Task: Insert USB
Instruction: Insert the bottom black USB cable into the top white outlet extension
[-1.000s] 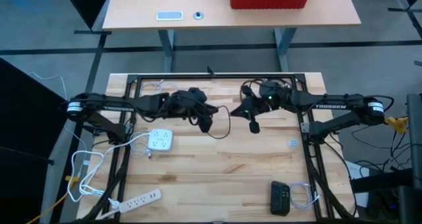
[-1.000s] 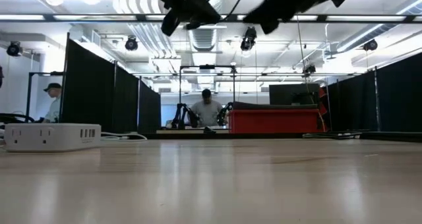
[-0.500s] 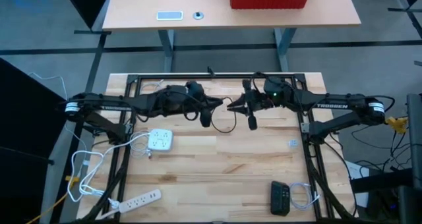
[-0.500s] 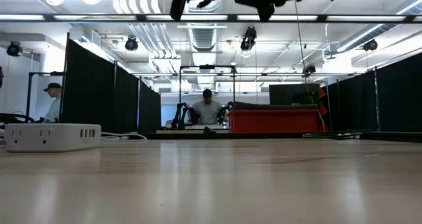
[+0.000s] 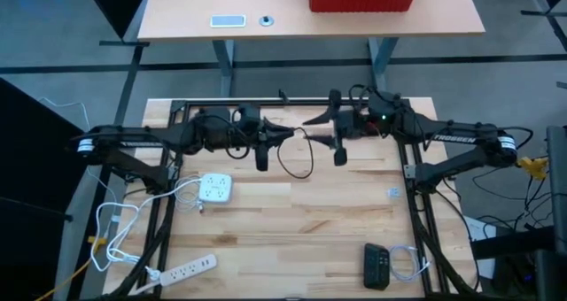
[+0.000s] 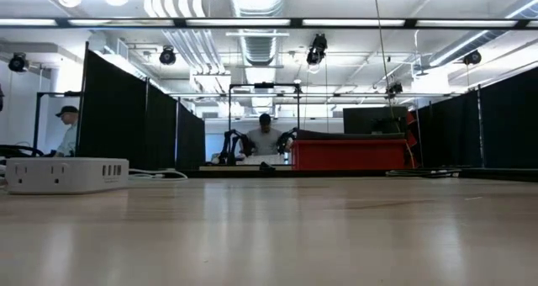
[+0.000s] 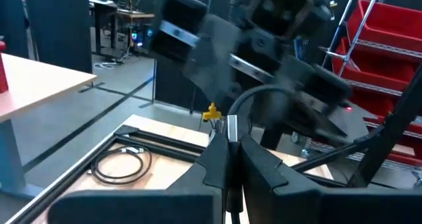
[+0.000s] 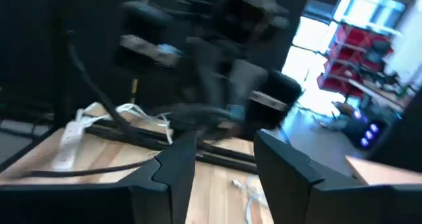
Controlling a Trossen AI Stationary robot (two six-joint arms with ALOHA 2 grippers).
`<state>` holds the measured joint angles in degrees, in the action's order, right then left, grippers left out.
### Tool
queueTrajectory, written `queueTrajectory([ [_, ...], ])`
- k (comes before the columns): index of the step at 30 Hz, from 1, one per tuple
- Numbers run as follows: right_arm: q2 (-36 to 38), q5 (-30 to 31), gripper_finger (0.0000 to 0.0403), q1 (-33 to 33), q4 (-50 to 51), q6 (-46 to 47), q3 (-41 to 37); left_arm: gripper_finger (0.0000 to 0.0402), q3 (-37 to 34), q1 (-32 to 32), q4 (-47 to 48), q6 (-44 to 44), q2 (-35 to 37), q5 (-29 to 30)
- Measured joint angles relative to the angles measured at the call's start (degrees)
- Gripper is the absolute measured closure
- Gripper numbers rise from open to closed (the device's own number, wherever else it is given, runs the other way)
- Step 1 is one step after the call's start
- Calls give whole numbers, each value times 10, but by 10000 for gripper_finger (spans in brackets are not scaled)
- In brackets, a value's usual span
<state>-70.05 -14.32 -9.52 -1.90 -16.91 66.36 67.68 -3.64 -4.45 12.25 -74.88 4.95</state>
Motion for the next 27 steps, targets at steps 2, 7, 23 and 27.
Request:
queueTrajectory([
  [2,-10,25,260,11,-5,-10,8,393,0,-3,0,0,1,0],
  [7,-36,83,273,16,-3,-11,27,393,0,-3,2,-10,0,-21],
  [23,-38,210,320,16,283,23,45,393,0,-3,19,-45,31,-25],
  [27,-37,236,311,17,368,41,44,393,0,-7,18,-58,33,-24],
])
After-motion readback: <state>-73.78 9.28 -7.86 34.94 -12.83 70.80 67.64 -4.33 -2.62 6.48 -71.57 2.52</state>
